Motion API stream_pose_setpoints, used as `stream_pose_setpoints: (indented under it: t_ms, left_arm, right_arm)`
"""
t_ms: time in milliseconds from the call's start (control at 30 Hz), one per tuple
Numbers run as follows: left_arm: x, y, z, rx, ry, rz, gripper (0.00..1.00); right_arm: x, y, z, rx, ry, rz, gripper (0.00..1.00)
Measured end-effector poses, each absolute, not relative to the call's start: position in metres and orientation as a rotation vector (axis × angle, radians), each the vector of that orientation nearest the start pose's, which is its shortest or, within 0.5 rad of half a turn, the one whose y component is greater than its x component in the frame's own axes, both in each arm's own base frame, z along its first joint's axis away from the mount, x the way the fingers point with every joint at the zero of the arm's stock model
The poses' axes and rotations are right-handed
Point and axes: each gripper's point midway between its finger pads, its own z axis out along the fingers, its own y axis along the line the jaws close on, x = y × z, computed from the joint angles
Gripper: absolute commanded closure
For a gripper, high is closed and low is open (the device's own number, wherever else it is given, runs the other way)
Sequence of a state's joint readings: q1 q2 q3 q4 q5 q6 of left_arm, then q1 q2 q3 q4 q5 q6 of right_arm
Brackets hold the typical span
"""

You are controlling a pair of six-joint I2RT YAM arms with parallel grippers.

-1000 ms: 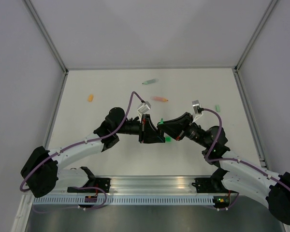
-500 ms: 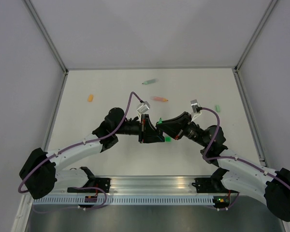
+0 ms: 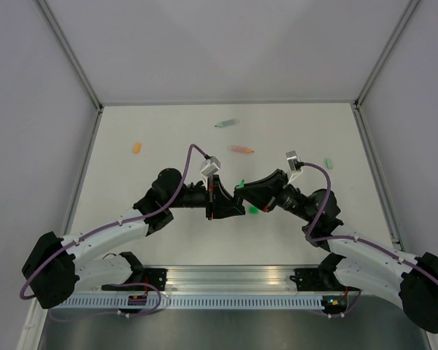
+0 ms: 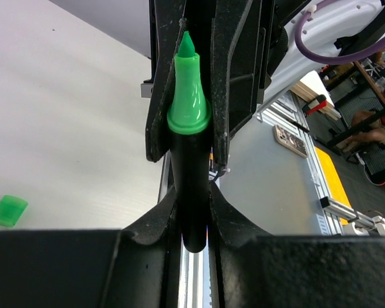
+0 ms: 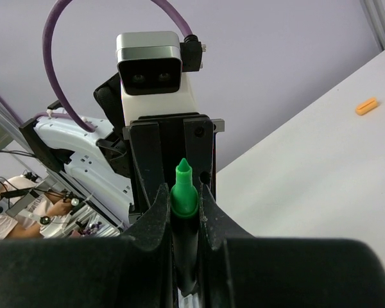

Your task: Insert the pens into the pen caps

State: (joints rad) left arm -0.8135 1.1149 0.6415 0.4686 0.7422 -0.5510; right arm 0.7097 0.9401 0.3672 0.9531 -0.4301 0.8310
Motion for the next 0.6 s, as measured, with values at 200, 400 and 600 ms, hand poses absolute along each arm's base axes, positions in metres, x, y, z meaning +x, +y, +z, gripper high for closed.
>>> stream_pose_setpoints:
  t_ms: [200, 400, 600]
  left_arm:
    - [0.137, -0.339, 0.245, 0.893, 1.644, -1.598, 0.98]
    - [0.139, -0.339, 0.239, 0.892, 1.678, -1.592, 0.98]
    - [0.144, -0.339, 0.238, 0.884, 1.677, -1.521, 0.98]
  right_arm:
    - [0.18, 0.289, 0.291, -0.362, 1.387, 1.559, 1.0]
    - [0.181, 0.291, 0.285, -0.387, 1.423, 1.548, 0.74]
    - [0.196, 0.283, 0.287, -0.343, 1.512, 1.409, 0.47]
